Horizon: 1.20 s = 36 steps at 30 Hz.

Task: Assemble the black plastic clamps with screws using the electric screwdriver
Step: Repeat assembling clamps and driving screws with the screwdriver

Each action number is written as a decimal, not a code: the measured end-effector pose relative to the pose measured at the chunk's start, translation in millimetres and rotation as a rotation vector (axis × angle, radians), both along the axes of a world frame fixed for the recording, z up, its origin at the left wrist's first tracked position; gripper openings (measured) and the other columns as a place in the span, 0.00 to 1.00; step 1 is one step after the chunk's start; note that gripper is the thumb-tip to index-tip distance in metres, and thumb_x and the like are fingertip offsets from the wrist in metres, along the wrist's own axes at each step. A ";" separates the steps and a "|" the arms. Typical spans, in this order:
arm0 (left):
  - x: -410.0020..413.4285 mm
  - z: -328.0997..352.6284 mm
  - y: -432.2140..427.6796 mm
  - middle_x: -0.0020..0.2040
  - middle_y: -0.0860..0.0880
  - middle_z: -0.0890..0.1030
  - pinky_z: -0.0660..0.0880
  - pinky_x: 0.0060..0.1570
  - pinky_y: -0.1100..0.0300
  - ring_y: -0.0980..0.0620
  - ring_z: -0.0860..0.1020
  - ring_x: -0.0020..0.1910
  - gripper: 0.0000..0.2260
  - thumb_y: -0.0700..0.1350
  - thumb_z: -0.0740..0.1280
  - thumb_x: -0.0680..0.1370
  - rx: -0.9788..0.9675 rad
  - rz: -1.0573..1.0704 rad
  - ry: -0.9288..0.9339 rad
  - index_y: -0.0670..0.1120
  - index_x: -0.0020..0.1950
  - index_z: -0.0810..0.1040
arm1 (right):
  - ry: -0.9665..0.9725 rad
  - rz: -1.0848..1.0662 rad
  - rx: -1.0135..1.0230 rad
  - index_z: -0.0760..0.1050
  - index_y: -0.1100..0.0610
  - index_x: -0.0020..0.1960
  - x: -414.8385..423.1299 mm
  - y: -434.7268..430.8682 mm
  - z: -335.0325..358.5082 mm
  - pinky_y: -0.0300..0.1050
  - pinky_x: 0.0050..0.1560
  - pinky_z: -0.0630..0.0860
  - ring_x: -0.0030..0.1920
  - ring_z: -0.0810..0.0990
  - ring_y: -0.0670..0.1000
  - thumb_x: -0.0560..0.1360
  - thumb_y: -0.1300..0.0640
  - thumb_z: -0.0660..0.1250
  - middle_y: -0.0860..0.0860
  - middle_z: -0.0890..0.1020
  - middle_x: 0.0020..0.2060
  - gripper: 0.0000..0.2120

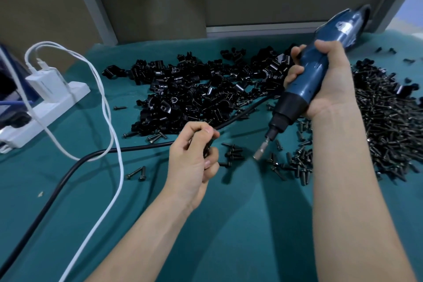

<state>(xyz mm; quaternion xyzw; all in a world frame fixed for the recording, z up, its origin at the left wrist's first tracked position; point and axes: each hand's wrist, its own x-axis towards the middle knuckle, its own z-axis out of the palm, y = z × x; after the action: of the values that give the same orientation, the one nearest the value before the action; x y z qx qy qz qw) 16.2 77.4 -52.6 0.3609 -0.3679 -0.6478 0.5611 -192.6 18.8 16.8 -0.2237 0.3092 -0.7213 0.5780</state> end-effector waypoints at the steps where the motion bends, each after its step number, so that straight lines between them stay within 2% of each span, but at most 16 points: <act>1: 0.6 -0.1 -0.9 0.38 0.50 0.77 0.56 0.19 0.71 0.58 0.60 0.21 0.17 0.37 0.60 0.80 -0.008 0.007 -0.007 0.49 0.32 0.75 | 0.028 0.020 0.009 0.69 0.57 0.47 -0.6 0.5 -0.5 0.37 0.28 0.71 0.27 0.70 0.45 0.75 0.55 0.64 0.49 0.80 0.38 0.06; 6: 2.3 -6.1 -6.3 0.43 0.48 0.78 0.58 0.20 0.67 0.56 0.64 0.24 0.15 0.41 0.59 0.82 -0.024 -0.008 -0.062 0.49 0.37 0.78 | 0.289 0.084 0.119 0.72 0.57 0.48 3.5 2.7 3.6 0.38 0.28 0.73 0.26 0.72 0.46 0.74 0.55 0.67 0.50 0.81 0.37 0.07; 9: 2.2 -10.4 -9.9 0.46 0.47 0.79 0.66 0.25 0.64 0.54 0.70 0.30 0.18 0.43 0.55 0.82 0.008 -0.048 0.081 0.50 0.50 0.85 | 0.484 0.004 0.239 0.74 0.56 0.50 11.0 4.9 10.2 0.39 0.28 0.75 0.25 0.75 0.48 0.72 0.56 0.71 0.51 0.82 0.35 0.09; 11: 3.9 -12.5 -11.7 0.48 0.48 0.80 0.71 0.31 0.62 0.53 0.72 0.34 0.20 0.40 0.53 0.81 0.028 -0.060 0.141 0.50 0.56 0.85 | 0.590 -0.027 0.240 0.75 0.56 0.50 14.8 8.2 17.1 0.39 0.28 0.75 0.24 0.75 0.49 0.72 0.56 0.72 0.52 0.82 0.34 0.10; 13: 5.2 -14.1 -12.9 0.48 0.48 0.82 0.74 0.35 0.63 0.53 0.75 0.35 0.22 0.36 0.53 0.80 0.031 -0.029 0.111 0.52 0.59 0.83 | 0.721 -0.028 0.189 0.75 0.56 0.50 16.3 12.7 26.3 0.40 0.26 0.75 0.23 0.75 0.49 0.72 0.57 0.72 0.52 0.82 0.34 0.10; 16: 6.7 -8.6 -12.9 0.53 0.54 0.84 0.76 0.41 0.63 0.54 0.80 0.40 0.20 0.35 0.60 0.81 -0.054 0.071 -0.083 0.57 0.65 0.77 | 1.040 0.039 0.123 0.76 0.54 0.49 17.3 17.1 38.0 0.40 0.23 0.73 0.22 0.74 0.49 0.70 0.57 0.75 0.52 0.82 0.34 0.11; 19: 11.7 1.8 -10.1 0.62 0.63 0.77 0.74 0.59 0.61 0.60 0.78 0.57 0.22 0.40 0.68 0.78 -0.339 0.224 -0.433 0.63 0.65 0.72 | 1.455 0.113 0.148 0.74 0.51 0.48 25.5 14.6 35.9 0.41 0.23 0.74 0.22 0.77 0.48 0.68 0.50 0.77 0.52 0.80 0.34 0.15; 21: 15.4 8.6 -3.9 0.65 0.60 0.75 0.70 0.65 0.57 0.54 0.74 0.66 0.23 0.45 0.69 0.75 -0.507 0.284 -0.540 0.64 0.66 0.70 | 1.725 0.100 0.172 0.71 0.52 0.49 35.9 11.6 24.7 0.44 0.27 0.76 0.28 0.79 0.50 0.68 0.42 0.75 0.51 0.78 0.37 0.20; 24: 16.1 14.9 4.7 0.63 0.54 0.77 0.74 0.61 0.57 0.47 0.76 0.62 0.21 0.49 0.68 0.74 -0.620 0.343 -0.574 0.64 0.65 0.71 | 1.881 0.092 0.194 0.67 0.52 0.53 48.3 7.0 1.2 0.45 0.34 0.73 0.35 0.77 0.52 0.69 0.36 0.71 0.50 0.76 0.40 0.25; 26: 13.9 15.0 6.9 0.58 0.54 0.78 0.75 0.59 0.58 0.47 0.78 0.58 0.20 0.49 0.68 0.73 -0.643 0.347 -0.575 0.61 0.64 0.72 | 1.964 0.122 0.162 0.67 0.52 0.56 55.0 4.4 -13.0 0.47 0.38 0.73 0.39 0.77 0.54 0.71 0.37 0.69 0.51 0.77 0.44 0.24; 29: 11.3 13.9 7.1 0.58 0.53 0.79 0.74 0.59 0.55 0.46 0.78 0.58 0.20 0.47 0.69 0.72 -0.671 0.343 -0.582 0.60 0.63 0.73 | 2.121 0.156 0.056 0.66 0.50 0.59 68.4 1.5 -27.9 0.48 0.42 0.70 0.46 0.76 0.57 0.73 0.42 0.67 0.52 0.77 0.50 0.21; 31: 10.4 13.3 7.6 0.58 0.54 0.78 0.74 0.59 0.57 0.46 0.78 0.59 0.21 0.48 0.69 0.72 -0.685 0.339 -0.582 0.61 0.64 0.72 | 2.177 0.177 -0.036 0.65 0.47 0.63 75.7 0.4 -35.0 0.47 0.42 0.68 0.50 0.77 0.58 0.74 0.44 0.66 0.50 0.75 0.52 0.21; 33: 9.3 12.6 8.4 0.58 0.56 0.78 0.74 0.57 0.62 0.48 0.78 0.59 0.22 0.49 0.69 0.72 -0.680 0.334 -0.591 0.63 0.64 0.72 | 2.213 0.172 -0.166 0.63 0.46 0.67 79.3 -1.3 -41.6 0.47 0.40 0.66 0.50 0.77 0.58 0.75 0.45 0.64 0.49 0.72 0.50 0.23; 36: 8.4 11.0 8.5 0.56 0.56 0.78 0.74 0.56 0.62 0.50 0.78 0.57 0.18 0.50 0.68 0.73 -0.684 0.337 -0.628 0.61 0.62 0.73 | 2.252 0.128 -0.333 0.63 0.48 0.70 79.8 -5.9 -52.8 0.46 0.39 0.63 0.49 0.76 0.56 0.77 0.48 0.63 0.49 0.70 0.51 0.23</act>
<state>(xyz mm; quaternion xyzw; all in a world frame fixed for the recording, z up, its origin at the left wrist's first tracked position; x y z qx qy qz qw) 24.7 85.9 -41.6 0.3884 -0.6474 -0.2501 0.6062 -112.8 12.8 -36.1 -0.8332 0.5408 -0.1119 -0.0292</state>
